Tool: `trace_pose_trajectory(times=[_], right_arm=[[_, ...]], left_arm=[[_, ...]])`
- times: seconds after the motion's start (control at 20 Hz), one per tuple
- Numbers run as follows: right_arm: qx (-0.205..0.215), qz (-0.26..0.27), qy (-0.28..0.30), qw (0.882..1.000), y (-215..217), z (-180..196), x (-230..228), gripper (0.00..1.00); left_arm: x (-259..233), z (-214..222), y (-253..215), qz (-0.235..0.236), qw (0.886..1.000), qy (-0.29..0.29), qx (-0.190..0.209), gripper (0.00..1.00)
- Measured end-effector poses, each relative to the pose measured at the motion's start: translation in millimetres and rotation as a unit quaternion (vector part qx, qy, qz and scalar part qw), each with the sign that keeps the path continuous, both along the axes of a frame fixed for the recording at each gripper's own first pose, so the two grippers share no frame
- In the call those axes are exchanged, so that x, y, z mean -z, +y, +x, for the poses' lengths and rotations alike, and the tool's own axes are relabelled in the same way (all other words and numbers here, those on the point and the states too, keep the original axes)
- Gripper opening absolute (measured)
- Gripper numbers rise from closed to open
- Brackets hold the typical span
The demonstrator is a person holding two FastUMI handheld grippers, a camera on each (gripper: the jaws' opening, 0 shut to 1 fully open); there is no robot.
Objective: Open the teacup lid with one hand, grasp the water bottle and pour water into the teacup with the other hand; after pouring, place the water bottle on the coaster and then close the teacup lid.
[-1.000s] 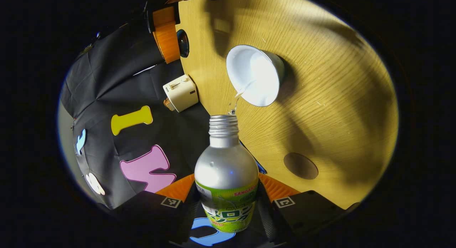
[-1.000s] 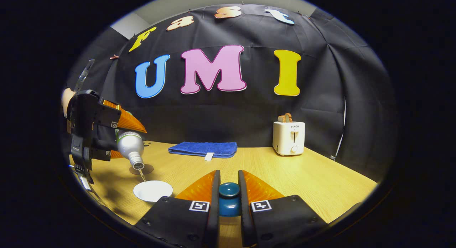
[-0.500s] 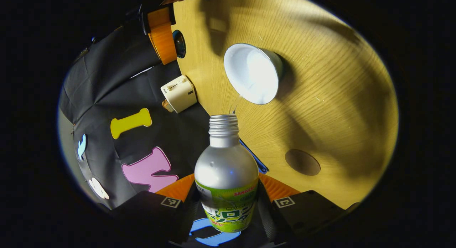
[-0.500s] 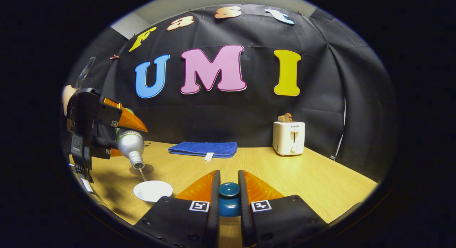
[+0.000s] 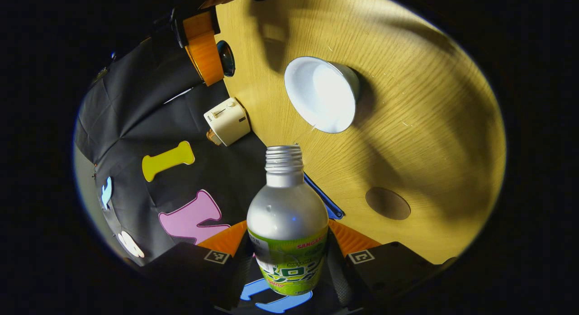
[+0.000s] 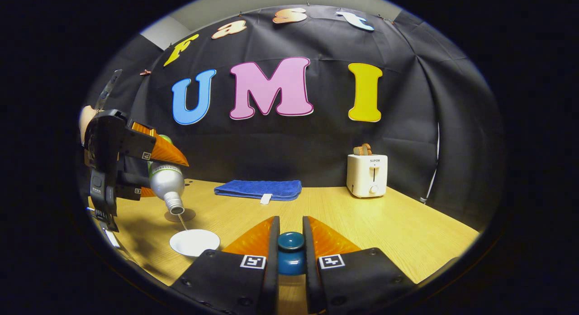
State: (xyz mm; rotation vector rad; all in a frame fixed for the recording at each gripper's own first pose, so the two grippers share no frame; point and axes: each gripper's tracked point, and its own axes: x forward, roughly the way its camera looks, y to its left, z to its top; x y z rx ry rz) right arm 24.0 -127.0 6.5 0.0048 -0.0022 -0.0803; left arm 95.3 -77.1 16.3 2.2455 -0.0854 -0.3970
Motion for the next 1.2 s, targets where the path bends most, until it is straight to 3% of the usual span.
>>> trace_pose_trajectory(times=[1.2], right_arm=[[0.000, 0.000, -0.001, 1.000, 0.7, 0.1, -0.6, 0.28]], left_arm=[[-6.3, -0.6, -2.8, 0.002, 1.000, -0.016, 0.009, 0.80]])
